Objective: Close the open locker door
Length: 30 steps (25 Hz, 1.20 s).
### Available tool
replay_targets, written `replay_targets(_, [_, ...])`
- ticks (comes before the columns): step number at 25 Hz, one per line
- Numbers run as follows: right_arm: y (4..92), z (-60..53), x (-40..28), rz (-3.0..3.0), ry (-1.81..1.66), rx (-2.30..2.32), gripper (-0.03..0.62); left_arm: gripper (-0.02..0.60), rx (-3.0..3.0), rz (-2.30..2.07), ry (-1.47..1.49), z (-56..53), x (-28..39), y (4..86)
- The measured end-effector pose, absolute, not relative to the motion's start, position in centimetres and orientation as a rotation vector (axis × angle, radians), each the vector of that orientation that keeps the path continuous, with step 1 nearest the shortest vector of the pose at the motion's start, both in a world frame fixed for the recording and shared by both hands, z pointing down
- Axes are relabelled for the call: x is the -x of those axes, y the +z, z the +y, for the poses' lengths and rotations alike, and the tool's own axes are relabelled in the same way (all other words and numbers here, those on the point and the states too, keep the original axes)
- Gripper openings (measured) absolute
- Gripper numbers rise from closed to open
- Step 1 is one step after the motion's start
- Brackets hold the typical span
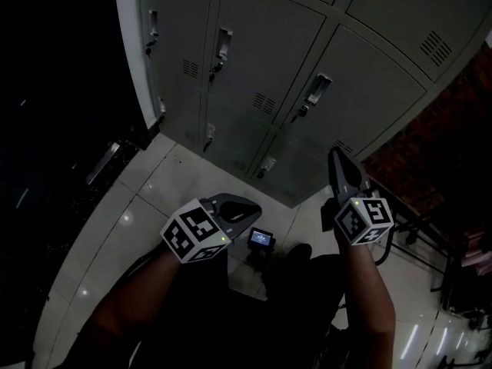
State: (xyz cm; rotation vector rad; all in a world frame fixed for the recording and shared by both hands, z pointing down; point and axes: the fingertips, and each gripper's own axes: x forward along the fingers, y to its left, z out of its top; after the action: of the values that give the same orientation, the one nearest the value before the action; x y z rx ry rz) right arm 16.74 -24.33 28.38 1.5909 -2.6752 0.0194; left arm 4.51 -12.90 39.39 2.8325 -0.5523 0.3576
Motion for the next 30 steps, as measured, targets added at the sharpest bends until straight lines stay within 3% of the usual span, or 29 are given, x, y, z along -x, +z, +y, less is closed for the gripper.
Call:
replay_targets(13, [34.3, -11.1, -20.8, -2.661, 0.194, -1.493, 0.003, 0.012, -2.869, -0.513, 0.394, -12.1, -6.1, 39.5])
replay_targets(30, [37.6, -8.6, -21.9, -2.698, 0.290, -1.370, 0.002, 0.012, -2.872, -0.490, 0.460, -12.1, -7.2, 40.0])
